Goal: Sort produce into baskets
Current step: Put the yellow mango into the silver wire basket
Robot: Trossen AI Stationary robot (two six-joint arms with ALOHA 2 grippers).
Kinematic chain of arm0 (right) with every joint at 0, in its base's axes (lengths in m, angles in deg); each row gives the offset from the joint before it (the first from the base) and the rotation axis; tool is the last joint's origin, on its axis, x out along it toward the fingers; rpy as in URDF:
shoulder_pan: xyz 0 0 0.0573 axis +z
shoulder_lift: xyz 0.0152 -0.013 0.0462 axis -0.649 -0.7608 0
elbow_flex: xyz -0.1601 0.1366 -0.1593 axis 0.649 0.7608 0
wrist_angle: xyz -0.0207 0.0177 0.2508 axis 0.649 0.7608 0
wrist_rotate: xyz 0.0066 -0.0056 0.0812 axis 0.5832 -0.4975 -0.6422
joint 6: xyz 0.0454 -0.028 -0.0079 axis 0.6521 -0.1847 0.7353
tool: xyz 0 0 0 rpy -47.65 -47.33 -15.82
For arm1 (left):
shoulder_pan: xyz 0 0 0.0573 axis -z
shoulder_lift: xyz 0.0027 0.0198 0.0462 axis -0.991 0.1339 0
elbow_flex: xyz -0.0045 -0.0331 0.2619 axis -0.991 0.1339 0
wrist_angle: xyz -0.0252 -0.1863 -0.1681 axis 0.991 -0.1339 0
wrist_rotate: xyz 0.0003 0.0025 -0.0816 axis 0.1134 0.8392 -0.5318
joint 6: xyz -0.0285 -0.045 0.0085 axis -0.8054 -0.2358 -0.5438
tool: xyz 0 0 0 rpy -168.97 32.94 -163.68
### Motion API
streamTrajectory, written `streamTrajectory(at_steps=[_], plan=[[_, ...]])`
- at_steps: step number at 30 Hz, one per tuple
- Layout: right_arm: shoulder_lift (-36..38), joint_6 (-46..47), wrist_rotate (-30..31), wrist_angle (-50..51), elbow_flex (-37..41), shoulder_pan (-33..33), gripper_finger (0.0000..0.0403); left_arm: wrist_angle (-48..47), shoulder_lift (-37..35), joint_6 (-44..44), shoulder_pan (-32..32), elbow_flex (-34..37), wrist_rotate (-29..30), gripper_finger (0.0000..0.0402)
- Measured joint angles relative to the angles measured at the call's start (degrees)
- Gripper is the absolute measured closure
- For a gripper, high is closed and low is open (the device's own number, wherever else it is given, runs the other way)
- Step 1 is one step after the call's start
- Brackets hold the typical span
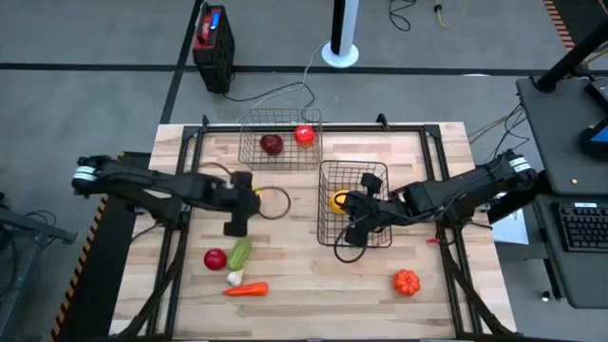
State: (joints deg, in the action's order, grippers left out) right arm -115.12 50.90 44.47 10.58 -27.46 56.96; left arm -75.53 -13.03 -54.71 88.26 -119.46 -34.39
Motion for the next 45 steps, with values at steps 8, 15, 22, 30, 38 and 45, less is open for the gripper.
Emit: streamTrajectory(at_steps=[8,15,22,30,38,45], plan=[[0.1,0.0,0.4,-4.2,2.7,0.0,0.039,26.9,-12.3,4.9,-3.6,1.7,8.1,0.0182],[0.1,0.0,0.5,-13.4,6.9,0.0,0.039,48.9,-11.0,4.1,-15.9,5.1,11.4,0.0183],[0.1,1.8,0.5,-15.9,9.6,0.1,0.039,55.1,-5.2,2.3,-25.9,6.1,10.7,0.018],[0.1,1.1,0.4,-16.4,9.2,0.1,0.039,56.8,1.3,0.6,-31.0,6.1,8.6,0.0178],[0.1,0.5,0.3,-16.3,8.4,0.1,0.039,57.8,6.9,-1.6,-33.0,6.1,8.9,0.0166],[0.1,0.6,0.0,-16.3,8.4,0.1,0.039,57.7,9.5,-4.6,-33.5,6.1,9.3,0.0127]])
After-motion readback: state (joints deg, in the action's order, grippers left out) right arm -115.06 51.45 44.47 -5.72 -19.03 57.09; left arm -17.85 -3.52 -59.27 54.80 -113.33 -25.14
